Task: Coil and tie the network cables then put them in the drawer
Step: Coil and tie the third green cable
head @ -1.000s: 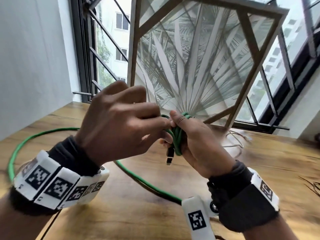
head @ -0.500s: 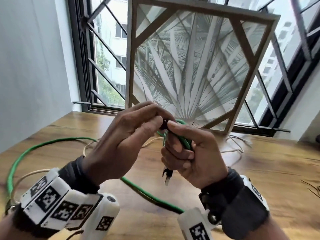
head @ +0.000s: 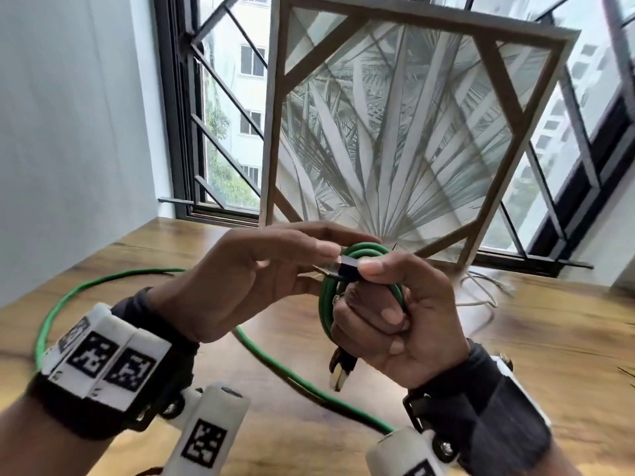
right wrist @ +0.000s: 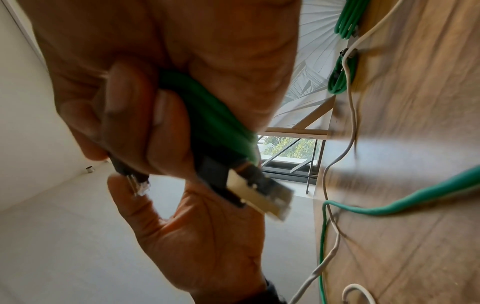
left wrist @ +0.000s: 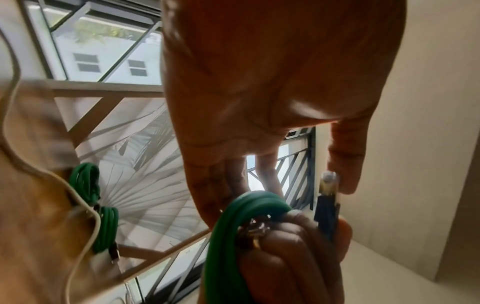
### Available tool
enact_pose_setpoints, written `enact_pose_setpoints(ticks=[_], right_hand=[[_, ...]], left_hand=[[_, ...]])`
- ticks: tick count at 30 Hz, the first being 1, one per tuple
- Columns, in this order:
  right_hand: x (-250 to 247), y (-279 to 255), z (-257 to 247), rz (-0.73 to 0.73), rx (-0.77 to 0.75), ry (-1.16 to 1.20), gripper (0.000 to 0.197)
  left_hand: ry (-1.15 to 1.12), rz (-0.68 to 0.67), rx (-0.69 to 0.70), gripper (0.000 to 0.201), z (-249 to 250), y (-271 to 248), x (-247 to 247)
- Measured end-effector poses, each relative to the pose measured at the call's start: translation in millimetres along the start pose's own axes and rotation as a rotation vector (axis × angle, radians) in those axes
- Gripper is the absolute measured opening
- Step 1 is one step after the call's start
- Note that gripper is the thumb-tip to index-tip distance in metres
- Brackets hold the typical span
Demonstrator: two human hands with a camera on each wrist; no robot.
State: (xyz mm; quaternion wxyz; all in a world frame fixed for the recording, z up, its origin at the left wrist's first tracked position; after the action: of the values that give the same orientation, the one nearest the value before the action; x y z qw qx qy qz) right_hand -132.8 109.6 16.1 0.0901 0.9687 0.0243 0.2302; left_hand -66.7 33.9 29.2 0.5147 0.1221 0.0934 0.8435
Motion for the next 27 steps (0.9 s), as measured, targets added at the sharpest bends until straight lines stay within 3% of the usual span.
enact_pose_setpoints(ticks=[6, 11, 20, 24, 27], right_hand=[[-0.6, -1.8, 2.2, 0.000, 0.028, 0.037, 0.048], [-3.3, -3.0, -1.0, 0.035, 0.029, 0.052, 0.044], [-18.1, -3.8, -14.3, 0.306, -0.048, -0.224, 0.036], [-29.5, -2.0, -29.5, 0.386, -0.131, -0.343, 0.018], [-32.7, -0.1, -31.6, 0.421, -0.194, -0.371, 0.016]], left_hand=[[-0.148, -0.077, -0.074, 0.054, -2.6, -3.1, 2.7], [-0.074, -0.086, -0.072, 0.079, -5.3, -5.0, 3.1], [0.029, -0.086, -0.030, 0.060, -5.0, -2.9, 9.4], [-0.001, 0.010, -0.015, 0.055, -5.0, -0.4, 6.6], [-0.008, 0.069, 0.014, 0.056, -4.7, 1.8, 5.7]])
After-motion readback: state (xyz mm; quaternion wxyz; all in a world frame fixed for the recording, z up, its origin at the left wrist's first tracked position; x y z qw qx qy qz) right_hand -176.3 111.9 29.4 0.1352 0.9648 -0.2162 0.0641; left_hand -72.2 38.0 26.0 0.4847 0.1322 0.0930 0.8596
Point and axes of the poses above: each hand's wrist, its own y-axis towards the middle knuckle, its own x-axis out of the palm, z = x × y, the point moved 7 cm from there along y, towards the middle knuckle, and after that the axes turned 14 degrees about z, right-handed, at the moved point
